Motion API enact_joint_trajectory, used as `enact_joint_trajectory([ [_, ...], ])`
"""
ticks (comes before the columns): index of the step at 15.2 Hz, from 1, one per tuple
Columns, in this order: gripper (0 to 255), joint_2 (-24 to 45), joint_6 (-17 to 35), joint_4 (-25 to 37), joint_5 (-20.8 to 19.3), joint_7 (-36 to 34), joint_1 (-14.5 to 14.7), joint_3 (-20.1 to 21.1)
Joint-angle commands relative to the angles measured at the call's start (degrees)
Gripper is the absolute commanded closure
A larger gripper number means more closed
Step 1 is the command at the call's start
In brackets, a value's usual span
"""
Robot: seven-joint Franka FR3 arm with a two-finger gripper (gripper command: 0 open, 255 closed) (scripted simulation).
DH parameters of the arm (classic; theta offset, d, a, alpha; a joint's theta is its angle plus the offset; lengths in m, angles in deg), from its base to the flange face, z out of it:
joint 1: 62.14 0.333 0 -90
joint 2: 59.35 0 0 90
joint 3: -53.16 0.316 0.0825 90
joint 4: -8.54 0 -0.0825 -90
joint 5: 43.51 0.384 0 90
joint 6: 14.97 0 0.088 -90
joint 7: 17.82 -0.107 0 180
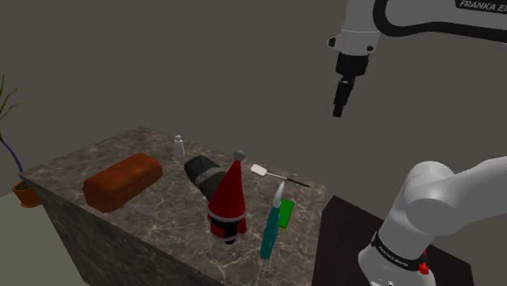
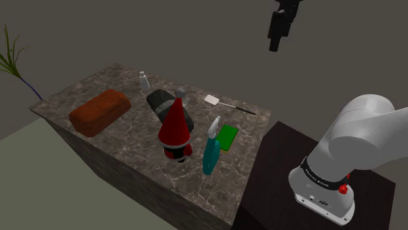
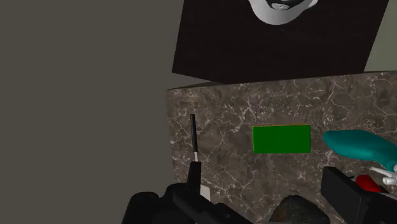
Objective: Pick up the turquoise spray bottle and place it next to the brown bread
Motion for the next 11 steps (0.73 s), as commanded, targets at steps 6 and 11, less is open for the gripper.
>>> enact_joint_trajectory([
  [6, 0, 0.9, 2.1, -6.5, 7.6, -14.7, -3.3, 3.1],
  [11, 0, 2.7, 6.2, -12.6, 16.3, -28.8, -5.8, 6.5],
])
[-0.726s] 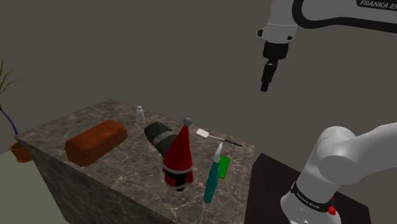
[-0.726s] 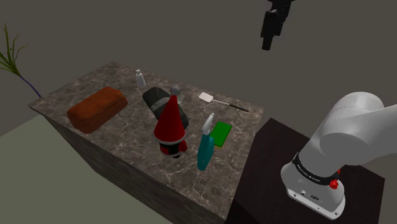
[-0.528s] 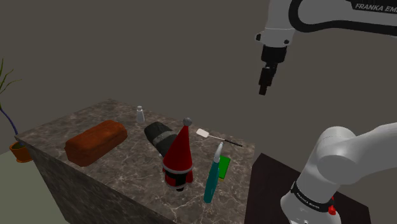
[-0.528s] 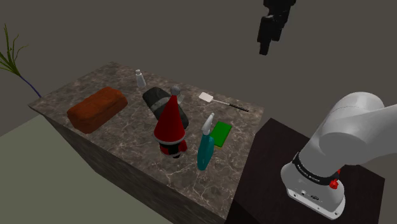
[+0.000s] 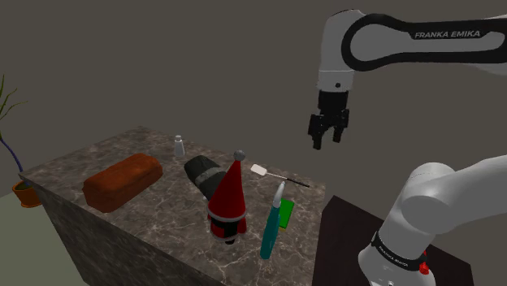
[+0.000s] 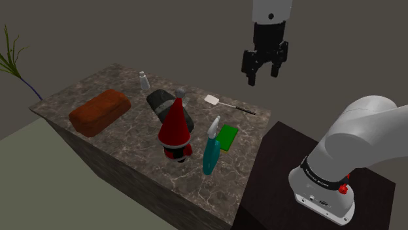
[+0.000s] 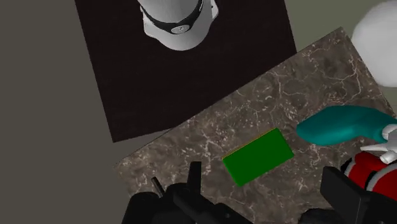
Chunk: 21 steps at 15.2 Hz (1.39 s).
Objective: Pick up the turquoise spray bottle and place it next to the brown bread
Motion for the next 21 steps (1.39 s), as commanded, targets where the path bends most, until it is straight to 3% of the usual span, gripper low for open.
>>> enact_joint_trajectory([
  [1, 0, 0.7, 2.5, -3.1, 4.0, -6.0, -0.8, 1.6],
  [9, 0, 7.2, 14.8, -11.1, 20.2, -25.9, -2.8, 7.8],
  [17, 0, 20.2, 33.2, -15.0, 39.3, -40.5, -2.2, 14.5],
  [21, 0, 22.0, 36.0, -15.7, 41.0, -39.9, -1.4, 15.6],
])
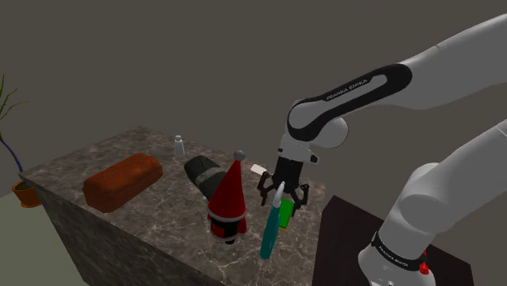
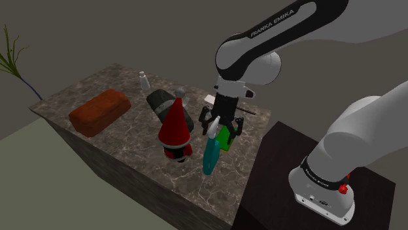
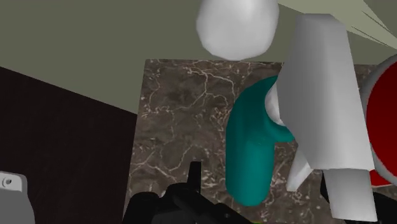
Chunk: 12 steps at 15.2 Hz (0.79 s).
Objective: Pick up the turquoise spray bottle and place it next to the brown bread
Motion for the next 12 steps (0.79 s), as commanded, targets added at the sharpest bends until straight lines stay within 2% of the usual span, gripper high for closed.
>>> enact_joint_trajectory([
  [1, 0, 1.4, 2.0, -0.4, 1.2, 0.3, 0.5, 0.8],
  [4, 0, 3.8, 5.4, -1.0, 3.3, 1.2, 1.4, 2.2],
  [12, 0, 3.8, 5.4, -1.0, 3.3, 1.2, 1.4, 2.2],
])
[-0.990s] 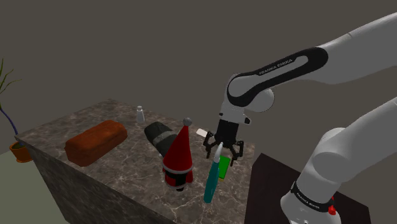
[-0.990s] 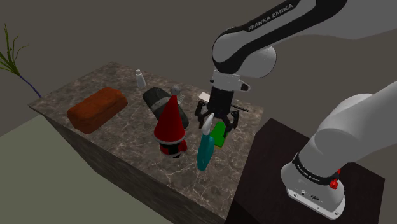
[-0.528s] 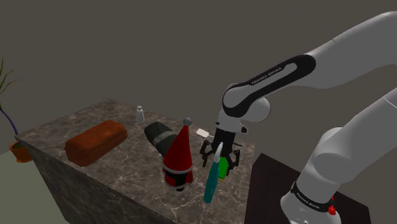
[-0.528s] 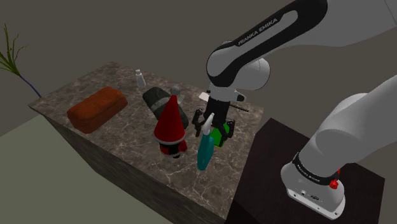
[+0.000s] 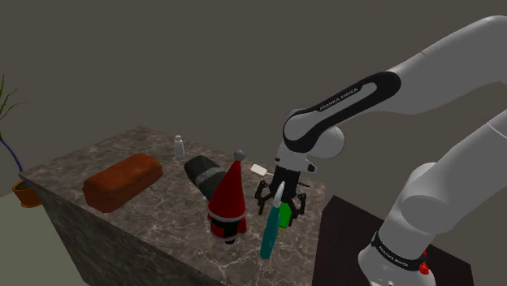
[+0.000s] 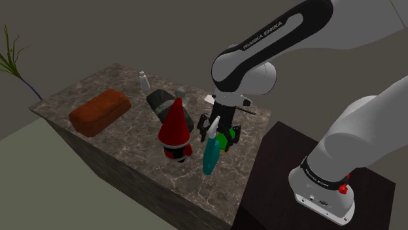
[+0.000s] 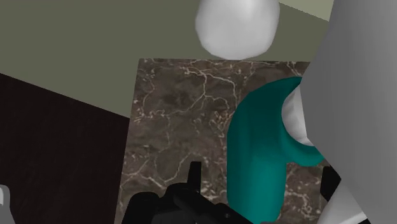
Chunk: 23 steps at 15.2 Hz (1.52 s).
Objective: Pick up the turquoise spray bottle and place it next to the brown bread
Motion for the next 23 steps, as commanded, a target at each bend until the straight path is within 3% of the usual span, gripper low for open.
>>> enact_joint_trajectory([
  [1, 255, 0.0, 0.0, 0.0, 0.0, 0.0, 0.0, 0.0],
  [10, 255, 0.0, 0.0, 0.0, 0.0, 0.0, 0.0, 0.0],
  [23, 255, -9.3, -11.6, 3.4, -4.7, -6.4, -0.6, -2.7],
])
